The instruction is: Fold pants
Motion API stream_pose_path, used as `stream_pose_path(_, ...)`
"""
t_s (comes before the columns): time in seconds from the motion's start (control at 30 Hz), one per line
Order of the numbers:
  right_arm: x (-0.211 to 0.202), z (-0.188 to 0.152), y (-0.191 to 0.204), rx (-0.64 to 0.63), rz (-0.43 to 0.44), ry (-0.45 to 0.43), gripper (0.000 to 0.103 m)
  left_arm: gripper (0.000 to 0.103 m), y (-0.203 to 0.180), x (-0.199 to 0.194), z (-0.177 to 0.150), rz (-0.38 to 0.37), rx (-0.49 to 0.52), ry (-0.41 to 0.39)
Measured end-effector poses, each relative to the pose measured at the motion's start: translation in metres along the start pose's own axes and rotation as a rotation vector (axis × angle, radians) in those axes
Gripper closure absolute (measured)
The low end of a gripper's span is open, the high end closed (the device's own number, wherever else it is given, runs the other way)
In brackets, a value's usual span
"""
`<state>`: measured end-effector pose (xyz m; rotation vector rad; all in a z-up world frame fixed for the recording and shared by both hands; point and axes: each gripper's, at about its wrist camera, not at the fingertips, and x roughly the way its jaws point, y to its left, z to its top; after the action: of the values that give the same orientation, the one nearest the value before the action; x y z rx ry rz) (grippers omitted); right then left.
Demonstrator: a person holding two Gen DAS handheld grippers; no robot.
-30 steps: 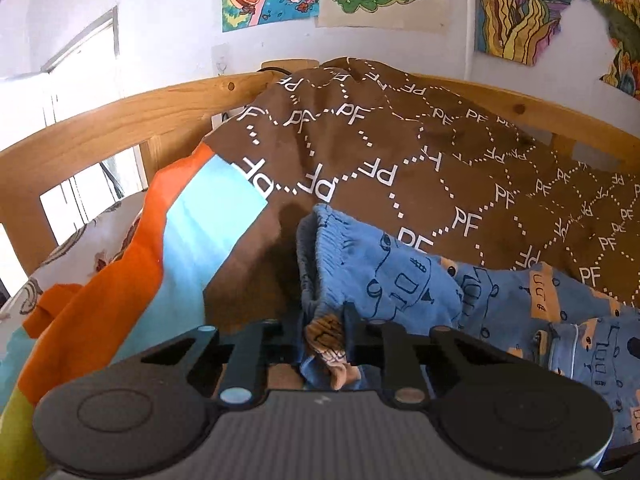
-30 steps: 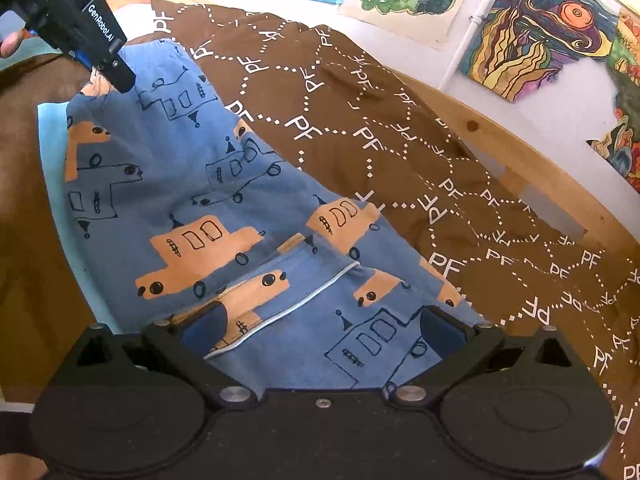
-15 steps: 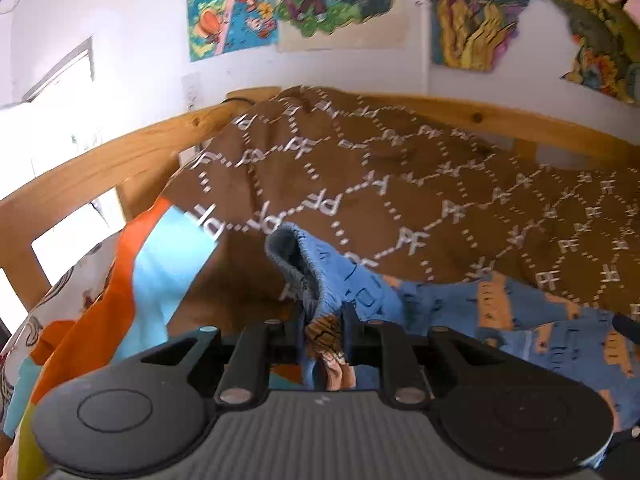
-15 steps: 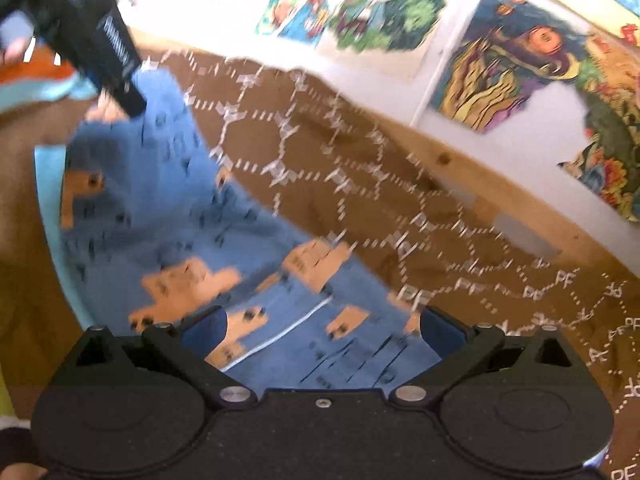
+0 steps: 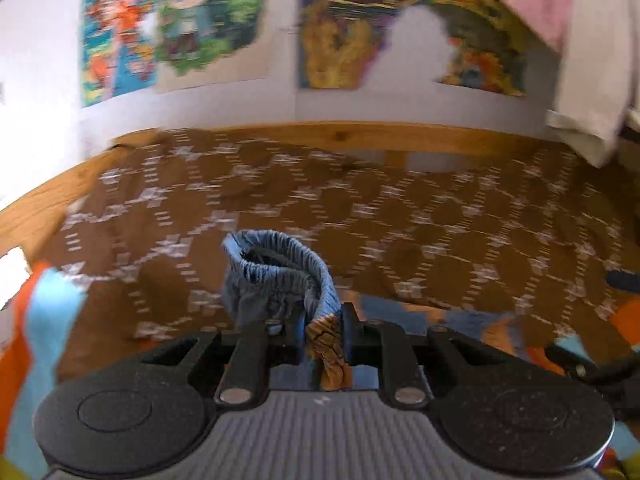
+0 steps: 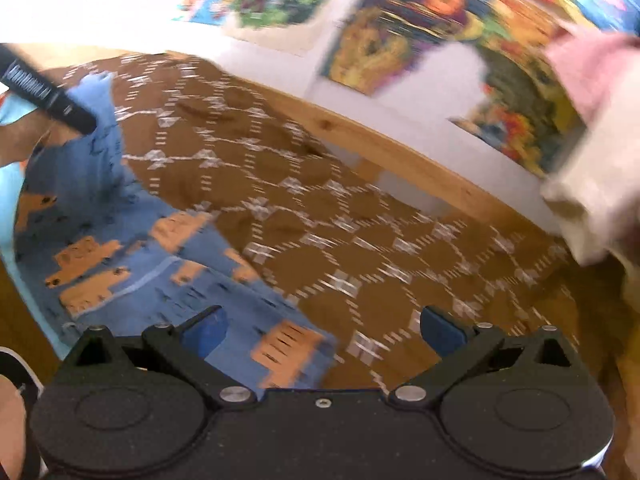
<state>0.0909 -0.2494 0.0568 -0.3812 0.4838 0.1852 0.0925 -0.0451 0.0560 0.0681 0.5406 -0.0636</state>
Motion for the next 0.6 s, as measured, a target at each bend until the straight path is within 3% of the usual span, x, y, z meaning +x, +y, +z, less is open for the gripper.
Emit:
stream_pose_path(0.3,0.007,-0.026,-0.069,0.250,-0.009,0.050,0.001,0.082,-0.105,0.022,-0.028,-0.224,0.242,0.045)
stream_pose_path(0.47,0.017,-0.045,-0.082,0.334,0.055,0.078,0.001,0.062,-0.132,0.046,-0.059,-0.272,0.352,0.128)
stream_pose_path(0.57,0.021,-0.051,-0.082,0.394,0.132,0.085,0.001,0.048,-0.134,0.045,-0.072,-0.260,0.409,0.124)
stream_pose_path(0.6,0.023,-0.051,-0.081,0.408,0.157,0.082,0.001,0.048,-0.134,0.043,-0.076,-0.251,0.429,0.122)
